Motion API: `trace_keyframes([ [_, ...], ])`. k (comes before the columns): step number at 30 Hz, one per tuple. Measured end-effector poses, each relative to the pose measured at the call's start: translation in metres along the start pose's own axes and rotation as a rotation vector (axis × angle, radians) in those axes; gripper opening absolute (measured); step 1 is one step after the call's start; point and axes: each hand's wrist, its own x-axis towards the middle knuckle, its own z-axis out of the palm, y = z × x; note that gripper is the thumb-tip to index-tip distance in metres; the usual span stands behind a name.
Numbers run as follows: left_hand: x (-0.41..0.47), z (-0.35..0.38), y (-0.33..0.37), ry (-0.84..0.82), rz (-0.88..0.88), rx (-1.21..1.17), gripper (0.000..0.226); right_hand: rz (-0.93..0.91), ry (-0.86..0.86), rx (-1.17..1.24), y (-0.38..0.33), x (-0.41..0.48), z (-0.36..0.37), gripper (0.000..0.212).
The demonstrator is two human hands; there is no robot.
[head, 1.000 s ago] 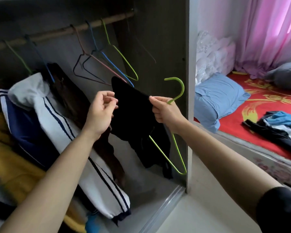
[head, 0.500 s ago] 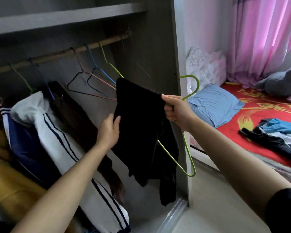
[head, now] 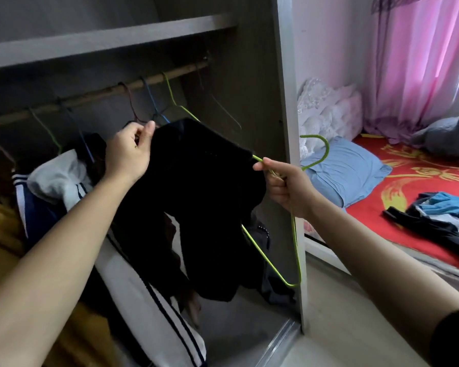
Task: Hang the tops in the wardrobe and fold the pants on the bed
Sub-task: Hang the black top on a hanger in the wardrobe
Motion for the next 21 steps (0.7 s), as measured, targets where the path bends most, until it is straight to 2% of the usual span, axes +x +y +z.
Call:
trace_keyframes([
  [3,-0.001,-0.004,0.004,0.004,0.069,0.066,0.056,-0.016,-0.027,-0.012,-0.008,0.009,0.009,0.028],
  [6,-0.022,0.001,0.005,-0.1,0.266,0.254,0.082,-0.063,-0.051,-0.084,-0.017,0.02,0.015,0.028],
  [7,-0.026,0.004,0.001,-0.119,0.318,0.294,0.082,-0.079,-0.053,-0.113,-0.02,0.023,0.015,0.028],
  [11,-0.025,0.003,-0.018,-0.071,0.291,0.118,0.037,-0.115,-0.031,-0.31,-0.037,0.03,0.004,0.031],
  [16,-0.015,0.0,-0.005,-0.023,0.165,-0.007,0.026,0.009,-0.145,-0.496,-0.055,0.04,0.005,0.031],
  [19,-0.022,0.014,0.028,0.004,0.194,0.034,0.025,0.061,-0.201,-0.499,-0.052,0.048,0.026,0.029],
  [21,-0.027,0.023,0.042,0.025,0.276,0.109,0.024,0.079,-0.215,-0.502,-0.05,0.054,0.036,0.029],
])
